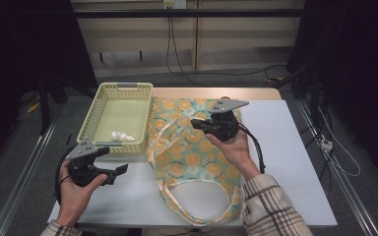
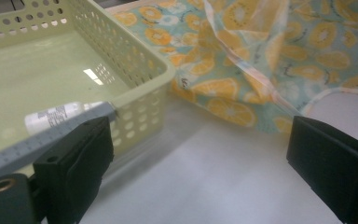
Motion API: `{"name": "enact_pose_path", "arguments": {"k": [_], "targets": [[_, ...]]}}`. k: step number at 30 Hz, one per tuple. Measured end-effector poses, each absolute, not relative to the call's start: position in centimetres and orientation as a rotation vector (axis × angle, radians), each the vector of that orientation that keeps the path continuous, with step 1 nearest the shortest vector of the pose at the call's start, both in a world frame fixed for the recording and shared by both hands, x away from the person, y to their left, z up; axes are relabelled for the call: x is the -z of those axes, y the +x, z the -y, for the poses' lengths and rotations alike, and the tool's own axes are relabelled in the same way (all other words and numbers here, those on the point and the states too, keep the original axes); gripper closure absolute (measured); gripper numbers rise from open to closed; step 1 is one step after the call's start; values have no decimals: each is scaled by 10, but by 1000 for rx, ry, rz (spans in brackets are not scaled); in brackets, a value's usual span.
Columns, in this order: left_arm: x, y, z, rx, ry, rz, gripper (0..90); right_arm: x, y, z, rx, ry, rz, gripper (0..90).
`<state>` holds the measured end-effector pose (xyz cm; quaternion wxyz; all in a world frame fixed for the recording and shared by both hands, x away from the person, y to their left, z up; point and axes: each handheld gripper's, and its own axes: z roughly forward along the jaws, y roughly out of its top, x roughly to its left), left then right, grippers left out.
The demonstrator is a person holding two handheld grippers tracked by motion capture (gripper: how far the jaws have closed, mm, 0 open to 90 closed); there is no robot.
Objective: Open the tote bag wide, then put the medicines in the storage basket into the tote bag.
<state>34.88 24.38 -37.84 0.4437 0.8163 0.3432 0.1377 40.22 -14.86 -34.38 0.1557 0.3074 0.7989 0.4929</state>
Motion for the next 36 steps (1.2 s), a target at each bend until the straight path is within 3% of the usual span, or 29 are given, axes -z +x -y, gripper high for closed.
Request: {"name": "enact_pose_path", "arguments": {"k": [13, 24, 36], "targets": [[366, 404, -253, -370, 2135, -911, 102, 344, 401, 149, -1403, 878, -2305, 900], [369, 452, -251, -318, 2231, -937, 212, 346, 401, 146, -1401, 855, -2323, 900], [384, 512, -247, -257, 2393, -944, 229, 349, 404, 145, -1400, 858, -2339, 900]]}}
